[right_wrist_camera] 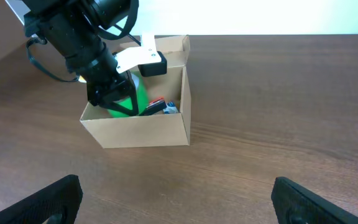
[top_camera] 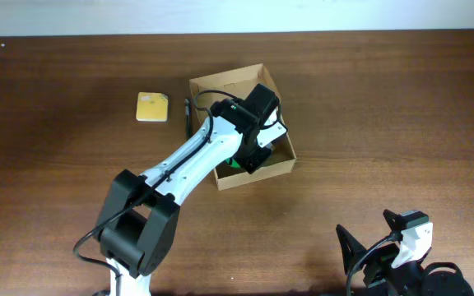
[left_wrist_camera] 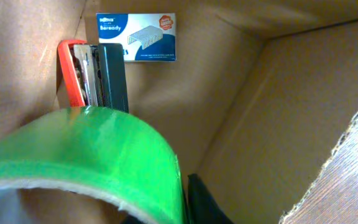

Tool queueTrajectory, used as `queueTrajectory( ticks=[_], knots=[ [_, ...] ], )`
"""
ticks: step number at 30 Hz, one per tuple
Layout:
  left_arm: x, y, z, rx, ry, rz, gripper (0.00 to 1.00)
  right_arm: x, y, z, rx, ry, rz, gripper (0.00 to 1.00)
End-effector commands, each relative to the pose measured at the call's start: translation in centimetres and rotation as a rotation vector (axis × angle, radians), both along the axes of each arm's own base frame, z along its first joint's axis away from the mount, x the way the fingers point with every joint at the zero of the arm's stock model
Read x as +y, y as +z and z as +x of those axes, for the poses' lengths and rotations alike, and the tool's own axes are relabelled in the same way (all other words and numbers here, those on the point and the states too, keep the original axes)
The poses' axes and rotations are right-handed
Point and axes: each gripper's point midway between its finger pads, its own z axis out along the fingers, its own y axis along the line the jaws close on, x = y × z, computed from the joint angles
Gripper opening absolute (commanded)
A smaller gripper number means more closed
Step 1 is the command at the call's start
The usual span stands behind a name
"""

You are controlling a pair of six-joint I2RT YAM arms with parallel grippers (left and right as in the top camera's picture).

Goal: Pack container
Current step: 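Carry the green tape over the box and lower it inside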

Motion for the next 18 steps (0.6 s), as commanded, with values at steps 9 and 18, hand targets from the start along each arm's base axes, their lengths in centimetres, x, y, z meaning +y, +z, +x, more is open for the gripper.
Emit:
queueTrajectory(
  ticks=[9,18],
  knots=[
    [1.3,-0.3,1.2,-0.012,0.013,0.02,0.69,-0.3,0.2,0.1,-0.011,-0.014,0.002,0.99],
    [1.2,0.4,2.4,-0.062,0.024,0.016,0.95,-0.3,0.2,0.1,-0.011,-0.014,0.002,0.99]
  ],
)
